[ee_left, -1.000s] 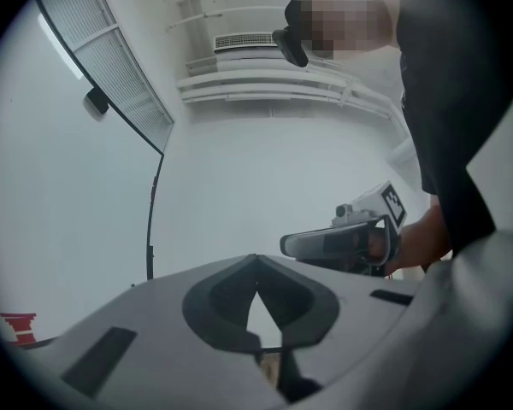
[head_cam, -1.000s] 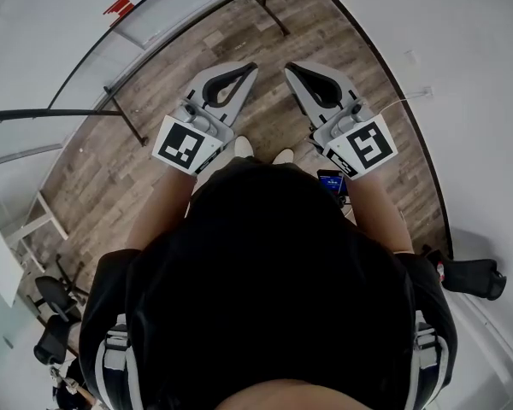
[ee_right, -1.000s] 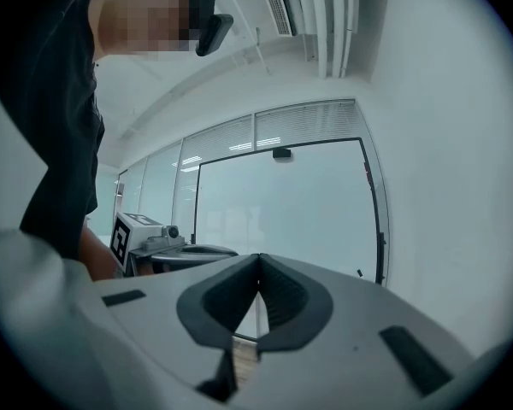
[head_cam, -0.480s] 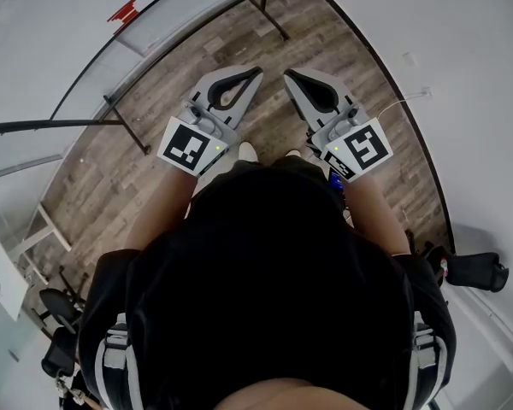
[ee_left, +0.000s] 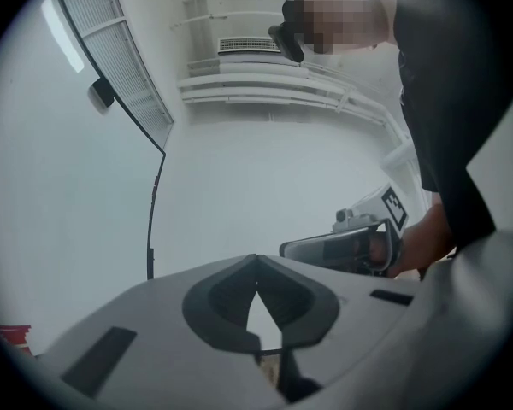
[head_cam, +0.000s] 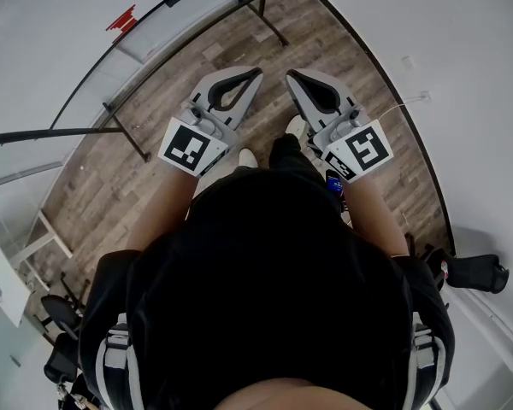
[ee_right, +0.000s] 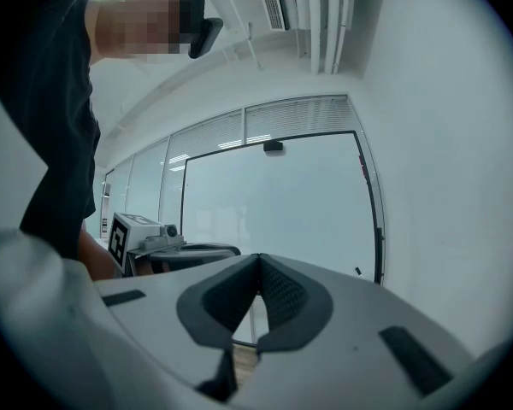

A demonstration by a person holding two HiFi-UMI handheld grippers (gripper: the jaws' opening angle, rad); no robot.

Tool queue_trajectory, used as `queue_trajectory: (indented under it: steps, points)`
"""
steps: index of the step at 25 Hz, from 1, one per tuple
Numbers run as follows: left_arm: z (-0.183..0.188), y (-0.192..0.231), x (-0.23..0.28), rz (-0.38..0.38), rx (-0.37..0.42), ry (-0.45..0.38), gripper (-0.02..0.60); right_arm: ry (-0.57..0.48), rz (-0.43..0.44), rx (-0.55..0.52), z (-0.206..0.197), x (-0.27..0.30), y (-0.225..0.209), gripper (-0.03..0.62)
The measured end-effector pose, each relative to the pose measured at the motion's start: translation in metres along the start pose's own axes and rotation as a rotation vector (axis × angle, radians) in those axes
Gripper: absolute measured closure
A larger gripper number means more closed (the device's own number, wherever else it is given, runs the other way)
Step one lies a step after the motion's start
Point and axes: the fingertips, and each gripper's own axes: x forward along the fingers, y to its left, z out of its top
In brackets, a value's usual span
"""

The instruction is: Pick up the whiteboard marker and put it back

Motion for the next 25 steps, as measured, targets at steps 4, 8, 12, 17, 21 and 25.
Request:
queue_trajectory:
  steps: [4,8,12,17,21,25]
  points:
    - [0.0,0.006,0.013,0.006,0.01,0.001,0.577,-0.007,0.004,0.0,0.0,0.002,-0.014,0.599]
    - [0.0,0.011,0.031,0.013,0.017,0.004,0.577,-0.012,0.011,0.002,0.0,0.004,-0.033,0.599]
    - [-0.004,0.019,0.051,0.027,0.017,0.016,0.577,-0.03,0.015,0.004,0.001,0.005,-0.057,0.599]
    - [-0.006,0.031,0.08,0.047,0.023,0.014,0.577,-0.024,0.036,-0.009,0.001,0.008,-0.09,0.599]
    - [-0.01,0.044,0.105,0.066,0.01,0.023,0.577,-0.011,0.051,-0.021,-0.001,0.013,-0.118,0.599]
    - [-0.012,0.053,0.13,0.08,0.005,0.026,0.577,-0.007,0.065,-0.021,-0.001,0.015,-0.146,0.599]
